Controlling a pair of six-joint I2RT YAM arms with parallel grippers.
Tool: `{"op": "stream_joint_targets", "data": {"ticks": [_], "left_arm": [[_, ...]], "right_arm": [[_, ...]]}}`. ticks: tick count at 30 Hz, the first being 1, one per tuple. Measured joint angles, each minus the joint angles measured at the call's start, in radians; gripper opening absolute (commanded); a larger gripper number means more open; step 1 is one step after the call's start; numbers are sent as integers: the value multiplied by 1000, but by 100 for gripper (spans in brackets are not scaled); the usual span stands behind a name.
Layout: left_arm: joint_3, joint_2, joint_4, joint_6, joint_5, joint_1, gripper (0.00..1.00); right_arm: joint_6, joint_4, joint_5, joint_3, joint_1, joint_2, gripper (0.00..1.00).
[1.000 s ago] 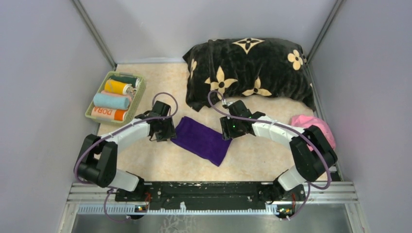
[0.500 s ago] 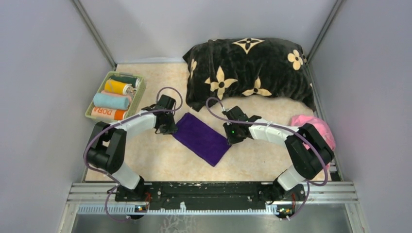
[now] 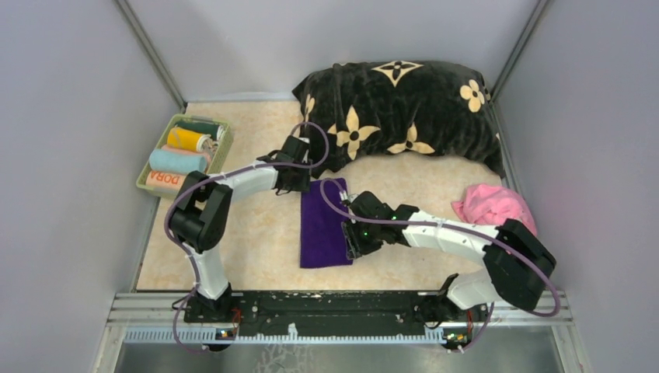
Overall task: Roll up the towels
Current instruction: Roll the towel at the center of the board.
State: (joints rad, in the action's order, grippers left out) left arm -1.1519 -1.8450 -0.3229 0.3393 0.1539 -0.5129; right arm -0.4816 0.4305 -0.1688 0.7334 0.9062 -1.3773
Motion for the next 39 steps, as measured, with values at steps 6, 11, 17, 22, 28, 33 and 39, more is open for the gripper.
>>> {"op": "stream_joint_targets", "data": {"ticks": [6,11,17,22,28,33,39], "left_arm": [[-48,-44,78,-72,-42,-37,62],[-6,29,89,-74,-35,-19,65],[77,207,89,-3,-67,-11,63],[148,211,139,79,-179,-23,56],[148,95,160,109,-253,-32,45],[30,-22,172,95,-256,-30,41],[-118,-131,175,35,-233,-31,50]], "right_arm": [[31,9,18,10,-125,74,46],[83,-43,14,64,-244,71,47],[108,-230,-59,146,-307,-48,46],[102,-399,-137,166,-341,-192,46],[68,-550,-171,170,-390,-345,43],[25,-603,-178,171,-437,-420,42],[-27,-678,-170,137,-503,-420,42]]}}
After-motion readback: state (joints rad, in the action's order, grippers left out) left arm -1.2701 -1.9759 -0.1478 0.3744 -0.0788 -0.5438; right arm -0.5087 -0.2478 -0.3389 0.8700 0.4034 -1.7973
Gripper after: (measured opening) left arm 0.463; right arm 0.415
